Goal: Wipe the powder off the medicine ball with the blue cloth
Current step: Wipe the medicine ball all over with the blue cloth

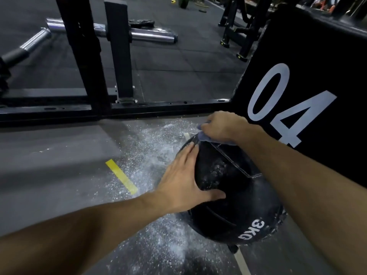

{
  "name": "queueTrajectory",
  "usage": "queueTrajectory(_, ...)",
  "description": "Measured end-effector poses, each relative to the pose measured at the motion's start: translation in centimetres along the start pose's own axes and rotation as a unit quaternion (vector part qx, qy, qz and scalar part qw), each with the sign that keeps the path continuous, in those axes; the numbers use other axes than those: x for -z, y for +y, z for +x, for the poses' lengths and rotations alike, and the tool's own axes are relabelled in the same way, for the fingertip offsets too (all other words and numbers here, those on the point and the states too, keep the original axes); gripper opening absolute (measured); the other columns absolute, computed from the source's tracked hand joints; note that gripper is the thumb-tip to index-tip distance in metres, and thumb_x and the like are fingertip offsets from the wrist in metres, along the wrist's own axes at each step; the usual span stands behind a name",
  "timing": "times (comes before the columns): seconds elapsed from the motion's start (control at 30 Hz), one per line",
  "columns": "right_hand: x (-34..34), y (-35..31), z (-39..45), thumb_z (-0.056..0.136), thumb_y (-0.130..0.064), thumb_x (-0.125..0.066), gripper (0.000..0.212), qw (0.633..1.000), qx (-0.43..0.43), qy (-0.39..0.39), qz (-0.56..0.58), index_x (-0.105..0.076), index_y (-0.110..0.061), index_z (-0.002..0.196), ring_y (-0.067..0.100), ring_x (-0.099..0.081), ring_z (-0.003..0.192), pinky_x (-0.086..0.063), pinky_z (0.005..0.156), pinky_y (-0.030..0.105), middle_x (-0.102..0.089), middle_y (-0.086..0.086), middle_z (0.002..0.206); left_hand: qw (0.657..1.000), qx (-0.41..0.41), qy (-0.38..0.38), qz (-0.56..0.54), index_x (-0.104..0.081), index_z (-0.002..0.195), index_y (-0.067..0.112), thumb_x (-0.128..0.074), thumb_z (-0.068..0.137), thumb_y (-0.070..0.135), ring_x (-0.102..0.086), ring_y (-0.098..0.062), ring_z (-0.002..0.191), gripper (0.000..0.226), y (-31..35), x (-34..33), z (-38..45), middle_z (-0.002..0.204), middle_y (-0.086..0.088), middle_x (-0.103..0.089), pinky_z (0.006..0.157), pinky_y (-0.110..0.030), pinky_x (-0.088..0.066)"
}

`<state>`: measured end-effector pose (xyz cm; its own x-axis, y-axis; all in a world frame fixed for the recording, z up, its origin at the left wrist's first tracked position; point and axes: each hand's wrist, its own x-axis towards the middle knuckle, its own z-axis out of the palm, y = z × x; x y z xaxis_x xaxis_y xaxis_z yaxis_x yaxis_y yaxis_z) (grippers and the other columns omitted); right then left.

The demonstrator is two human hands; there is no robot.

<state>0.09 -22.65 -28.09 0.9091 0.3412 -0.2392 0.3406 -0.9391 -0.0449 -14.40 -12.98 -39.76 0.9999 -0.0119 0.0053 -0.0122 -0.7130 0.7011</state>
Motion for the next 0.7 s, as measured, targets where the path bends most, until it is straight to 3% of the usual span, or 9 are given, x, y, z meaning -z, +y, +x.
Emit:
queueTrajectory(0.1, -0.4, -0.3, 0.3, 0.086, -0.061, -0.052, 0.049, 0.999, 0.021, -0.008, -0.042, -0.075, -0.030, 0.117, 0.030, -0.058, 0.113, -0.050, 0.095, 0.042, -0.069, 0.002, 0.127, 1.000, -0.007, 0.011, 0.023, 0.009, 0.165, 0.031, -0.061, 0.060, 0.099, 0.008, -0.004, 0.159, 0.144, -0.2, -0.3, 0.2, 0.172, 0.019, 0.012, 0.132, -0.042, -0.010)
queueTrajectory(0.17, -1.0, -0.1, -1.8, 0.082, -0.063, -0.043, 0.055, 0.995, 0.083, 0.011, -0.062, -0.073, -0.039, 0.121, 0.028, -0.054, 0.127, -0.047, 0.103, 0.046, -0.064, -0.005, 0.135, 0.999, -0.017, 0.025, 0.021, 0.005, 0.165, 0.032, -0.061, 0.060, 0.098, 0.003, -0.005, 0.159, 0.141, -0.6, -0.3, 0.4, 0.173, 0.017, 0.005, 0.131, -0.043, -0.015)
queueTrajectory(0.27, -2.7, 1.5, -6.1, 0.076, -0.060, -0.025, 0.073, 0.978, 0.174, 0.070, -0.085, -0.065, -0.042, 0.136, 0.023, -0.037, 0.148, -0.031, 0.121, 0.053, -0.051, -0.013, 0.153, 0.999, -0.025, 0.021, 0.019, 0.001, 0.165, 0.032, -0.060, 0.058, 0.099, -0.001, -0.005, 0.159, 0.140, -0.7, -0.2, 0.7, 0.173, 0.015, -0.001, 0.130, -0.042, -0.017)
queueTrajectory(0.33, -4.5, 3.6, -9.2, 0.080, -0.054, -0.035, 0.070, 0.967, 0.211, 0.112, -0.085, -0.061, -0.039, 0.144, 0.027, -0.028, 0.158, -0.021, 0.127, 0.059, -0.044, -0.009, 0.164, 1.000, -0.018, 0.008, 0.024, 0.002, 0.165, 0.030, -0.060, 0.059, 0.095, 0.002, -0.004, 0.159, 0.139, -0.7, 0.0, 1.2, 0.174, 0.015, 0.001, 0.131, -0.041, -0.013)
queueTrajectory(0.47, -8.9, 8.9, -15.0, 0.086, -0.044, -0.057, 0.067, 0.942, 0.265, 0.165, -0.126, -0.057, -0.032, 0.152, 0.035, -0.022, 0.162, -0.027, 0.123, 0.068, -0.036, -0.001, 0.171, 1.000, -0.006, -0.010, 0.009, 0.004, 0.166, 0.033, -0.059, 0.062, 0.087, 0.003, -0.005, 0.160, 0.133, -0.7, 0.7, 1.8, 0.172, 0.020, 0.003, 0.130, -0.038, -0.010)
queueTrajectory(0.6, -9.3, 11.3, -15.1, 0.094, -0.043, -0.050, 0.067, 0.939, 0.254, 0.204, -0.107, -0.044, -0.036, 0.161, 0.036, -0.017, 0.163, -0.026, 0.122, 0.073, -0.024, 0.000, 0.176, 1.000, -0.007, -0.009, 0.000, 0.004, 0.165, 0.036, -0.058, 0.060, 0.097, 0.001, -0.002, 0.158, 0.136, -0.4, 0.2, 1.5, 0.173, 0.020, 0.005, 0.130, -0.044, -0.016)
queueTrajectory(0.7, -7.5, 10.7, -12.1, 0.099, -0.049, -0.037, 0.066, 0.962, 0.172, 0.206, -0.043, -0.035, -0.040, 0.164, 0.031, -0.014, 0.164, -0.025, 0.124, 0.068, -0.022, -0.001, 0.176, 0.999, 0.023, 0.000, -0.034, -0.001, 0.165, 0.039, -0.060, 0.058, 0.100, -0.010, -0.006, 0.158, 0.136, -0.3, 0.2, 2.2, 0.171, 0.025, -0.002, 0.128, -0.047, -0.025)
